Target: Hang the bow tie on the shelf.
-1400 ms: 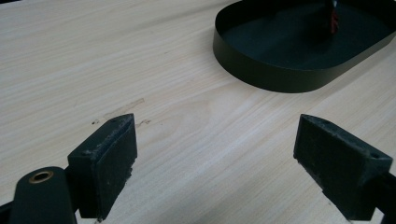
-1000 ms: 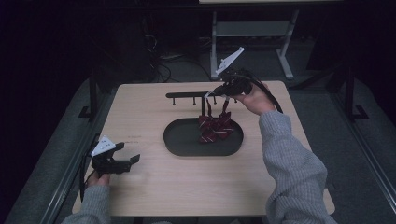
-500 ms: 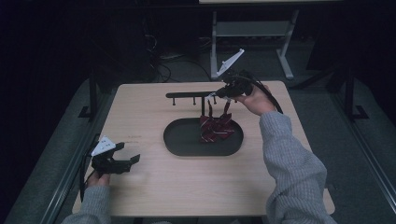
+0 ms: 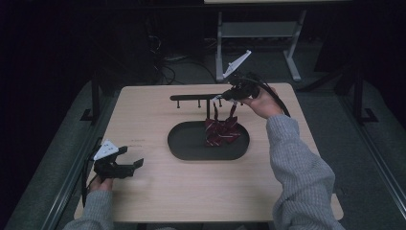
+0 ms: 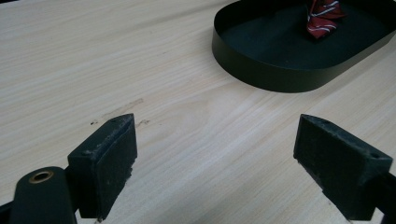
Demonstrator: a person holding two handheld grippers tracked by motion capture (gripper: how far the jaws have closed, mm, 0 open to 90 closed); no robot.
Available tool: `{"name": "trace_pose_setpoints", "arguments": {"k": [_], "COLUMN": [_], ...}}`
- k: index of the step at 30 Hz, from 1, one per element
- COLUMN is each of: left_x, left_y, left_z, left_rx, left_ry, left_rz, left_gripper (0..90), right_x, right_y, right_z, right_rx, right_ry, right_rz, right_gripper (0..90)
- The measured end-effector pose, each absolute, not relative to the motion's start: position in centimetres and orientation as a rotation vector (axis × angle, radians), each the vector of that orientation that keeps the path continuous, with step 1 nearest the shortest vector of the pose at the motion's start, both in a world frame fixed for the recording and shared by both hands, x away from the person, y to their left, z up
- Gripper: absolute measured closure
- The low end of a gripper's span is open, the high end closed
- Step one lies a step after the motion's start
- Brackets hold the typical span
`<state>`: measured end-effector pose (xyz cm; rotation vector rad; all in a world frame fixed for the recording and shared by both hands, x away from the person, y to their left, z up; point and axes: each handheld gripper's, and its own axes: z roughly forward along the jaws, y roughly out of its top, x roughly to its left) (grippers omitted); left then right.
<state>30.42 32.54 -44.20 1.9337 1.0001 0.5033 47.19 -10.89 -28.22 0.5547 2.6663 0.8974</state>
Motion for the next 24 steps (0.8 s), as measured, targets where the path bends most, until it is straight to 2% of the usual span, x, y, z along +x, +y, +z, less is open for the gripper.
{"name": "trace_pose_setpoints", "arguments": {"k": [24], "left_x": [30.42], "left_y": [32.52], "left_z": [-44.18], "left_rx": [1.935], "left_ry": [0.999], "left_rz": [0.503], "left_gripper": [13.0], "right_x": [46.87], "right_y": [-10.86], "right_z": [-28.73], "right_rx": [0.539], "right_ry": [2.655], "right_rz": [0.885], "right_gripper": [85.2]}}
